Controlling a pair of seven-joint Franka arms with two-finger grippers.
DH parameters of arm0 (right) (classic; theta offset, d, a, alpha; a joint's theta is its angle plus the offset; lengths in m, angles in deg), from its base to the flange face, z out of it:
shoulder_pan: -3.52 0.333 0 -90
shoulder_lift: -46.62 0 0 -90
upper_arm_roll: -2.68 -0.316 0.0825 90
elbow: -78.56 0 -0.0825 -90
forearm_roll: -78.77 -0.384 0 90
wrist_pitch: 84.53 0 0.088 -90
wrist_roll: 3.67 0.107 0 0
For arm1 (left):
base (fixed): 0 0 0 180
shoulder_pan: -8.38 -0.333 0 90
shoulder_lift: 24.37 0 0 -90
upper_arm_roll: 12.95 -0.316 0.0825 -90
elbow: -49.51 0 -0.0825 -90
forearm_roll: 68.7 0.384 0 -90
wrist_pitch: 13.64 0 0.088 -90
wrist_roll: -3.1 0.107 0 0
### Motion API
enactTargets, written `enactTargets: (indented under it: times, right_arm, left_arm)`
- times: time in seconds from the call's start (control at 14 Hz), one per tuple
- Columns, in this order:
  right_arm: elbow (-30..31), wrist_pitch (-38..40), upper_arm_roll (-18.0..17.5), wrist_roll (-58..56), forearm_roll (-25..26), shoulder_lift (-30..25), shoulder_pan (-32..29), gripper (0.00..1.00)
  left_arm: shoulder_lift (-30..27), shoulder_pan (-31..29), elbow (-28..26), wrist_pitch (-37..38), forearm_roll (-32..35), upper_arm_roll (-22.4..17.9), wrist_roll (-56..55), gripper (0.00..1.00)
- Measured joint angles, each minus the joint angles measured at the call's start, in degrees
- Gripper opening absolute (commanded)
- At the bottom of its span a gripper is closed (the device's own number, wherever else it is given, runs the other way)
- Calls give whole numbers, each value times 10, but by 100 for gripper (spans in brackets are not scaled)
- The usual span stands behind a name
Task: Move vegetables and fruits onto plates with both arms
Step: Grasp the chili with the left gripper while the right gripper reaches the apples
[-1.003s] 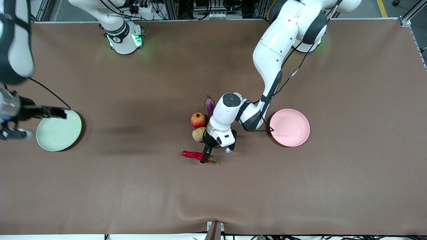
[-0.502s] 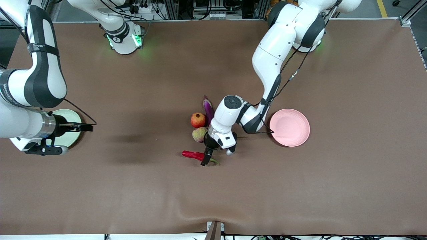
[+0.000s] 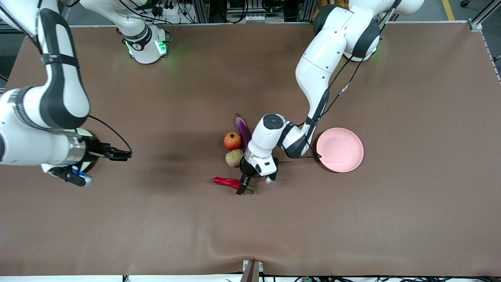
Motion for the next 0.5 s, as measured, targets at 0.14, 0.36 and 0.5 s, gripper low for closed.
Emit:
enactTargets:
  times: [0.14, 0.36, 0.5]
  right_arm:
    - [0, 0, 0, 3, 0, 3, 2, 100]
    - [0, 0, 2, 4, 0, 4, 2, 100]
    - [0, 0, 1, 16, -11, 5, 2, 100]
  left_arm:
    - [1, 0, 2, -2, 0, -1, 3, 2]
    - [0, 0, 9, -5, 0, -1, 3, 0]
    - [-9, -1, 22, -8, -3, -1, 3, 0]
